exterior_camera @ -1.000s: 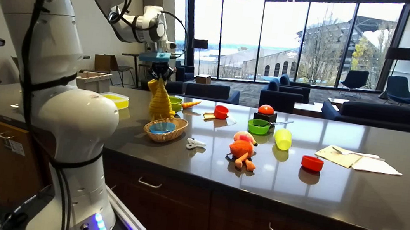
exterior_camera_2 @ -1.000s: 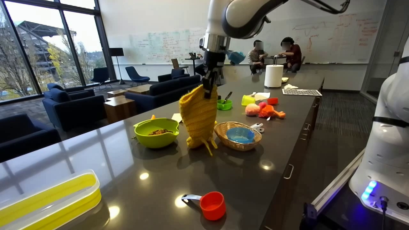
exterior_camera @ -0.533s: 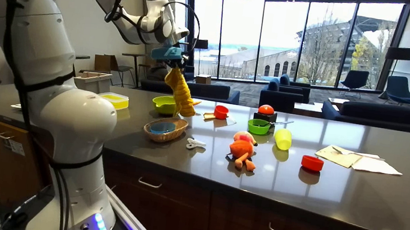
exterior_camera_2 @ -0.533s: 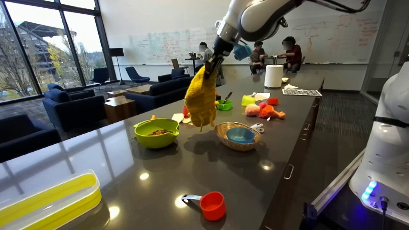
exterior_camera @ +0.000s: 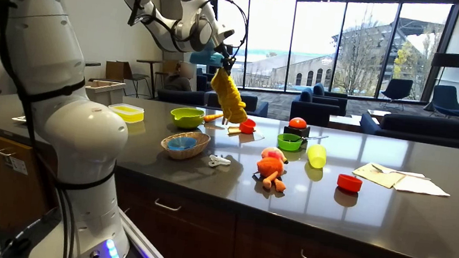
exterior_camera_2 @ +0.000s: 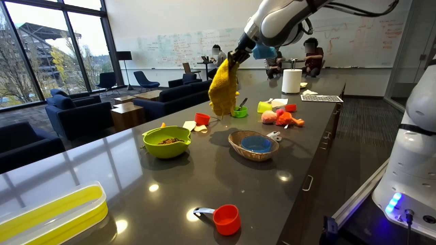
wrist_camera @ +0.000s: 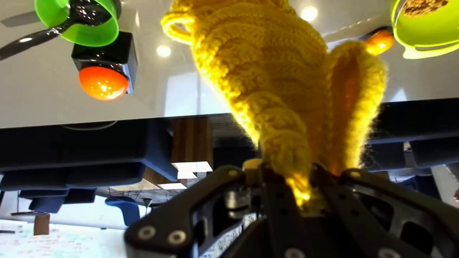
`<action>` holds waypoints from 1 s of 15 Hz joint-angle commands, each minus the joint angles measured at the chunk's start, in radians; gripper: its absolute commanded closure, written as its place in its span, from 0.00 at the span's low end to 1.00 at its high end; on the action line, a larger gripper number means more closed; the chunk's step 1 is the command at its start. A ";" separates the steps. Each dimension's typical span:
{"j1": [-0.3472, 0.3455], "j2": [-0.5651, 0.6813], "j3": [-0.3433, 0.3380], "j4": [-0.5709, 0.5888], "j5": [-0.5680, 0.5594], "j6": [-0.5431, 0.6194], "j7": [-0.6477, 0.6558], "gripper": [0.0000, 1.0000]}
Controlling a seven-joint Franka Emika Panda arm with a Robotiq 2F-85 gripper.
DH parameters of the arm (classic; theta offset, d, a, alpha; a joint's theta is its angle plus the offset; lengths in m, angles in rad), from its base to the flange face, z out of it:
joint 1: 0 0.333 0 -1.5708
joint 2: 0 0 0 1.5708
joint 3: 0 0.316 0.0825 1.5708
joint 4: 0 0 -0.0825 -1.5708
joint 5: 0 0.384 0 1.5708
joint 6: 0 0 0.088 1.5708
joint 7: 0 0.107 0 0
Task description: Move the towel to the right, use it to wipe the kitchen countertop and then move it back to the left
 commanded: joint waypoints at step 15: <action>-0.045 0.244 -0.078 0.286 0.211 -0.411 0.169 0.98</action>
